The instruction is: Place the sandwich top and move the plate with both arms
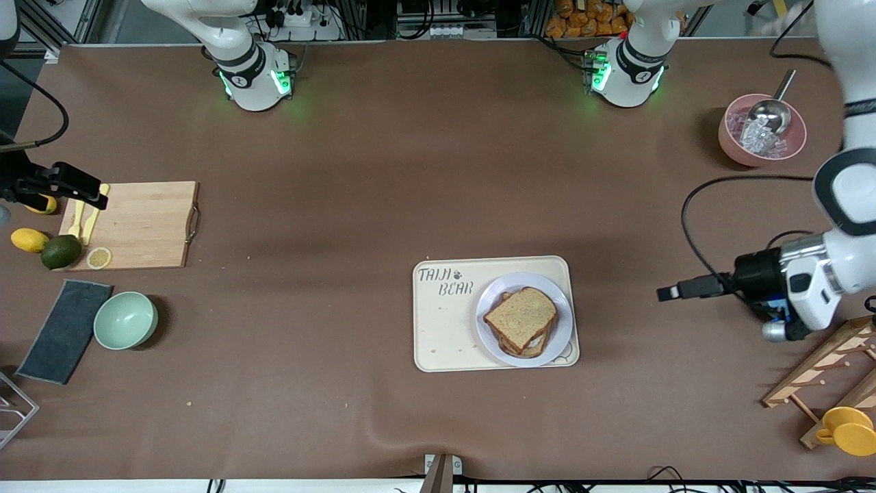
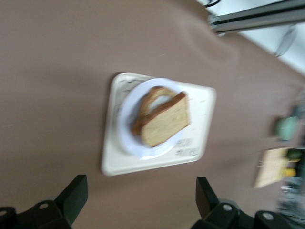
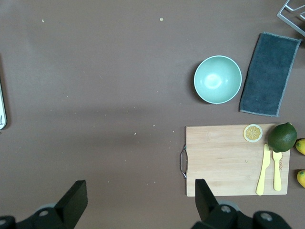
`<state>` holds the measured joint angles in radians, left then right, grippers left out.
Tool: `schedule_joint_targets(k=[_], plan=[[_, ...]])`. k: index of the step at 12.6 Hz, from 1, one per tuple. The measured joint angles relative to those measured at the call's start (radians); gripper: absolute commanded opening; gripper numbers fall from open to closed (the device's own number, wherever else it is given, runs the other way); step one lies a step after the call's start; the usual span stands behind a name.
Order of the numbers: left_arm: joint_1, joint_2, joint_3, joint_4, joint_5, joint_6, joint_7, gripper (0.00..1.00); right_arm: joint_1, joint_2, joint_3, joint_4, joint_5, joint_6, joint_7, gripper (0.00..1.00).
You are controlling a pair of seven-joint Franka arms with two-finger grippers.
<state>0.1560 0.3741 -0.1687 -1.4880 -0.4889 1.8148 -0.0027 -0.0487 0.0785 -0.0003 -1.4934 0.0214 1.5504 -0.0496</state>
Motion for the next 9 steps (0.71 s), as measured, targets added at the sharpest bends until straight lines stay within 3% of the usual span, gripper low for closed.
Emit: schedule_joint_targets(k=[4, 9], plan=[[0.000, -0.135, -0.060, 0.016, 0.480, -0.053, 0.004, 1.00, 0.000, 0.000, 0.000, 0.000, 0.000, 0.000, 0.000, 1.00], [0.020, -0.245, -0.057, 0.017, 0.555, -0.134, 0.012, 1.00, 0.000, 0.003, 0.000, 0.000, 0.000, -0.001, 0.000, 1.00]])
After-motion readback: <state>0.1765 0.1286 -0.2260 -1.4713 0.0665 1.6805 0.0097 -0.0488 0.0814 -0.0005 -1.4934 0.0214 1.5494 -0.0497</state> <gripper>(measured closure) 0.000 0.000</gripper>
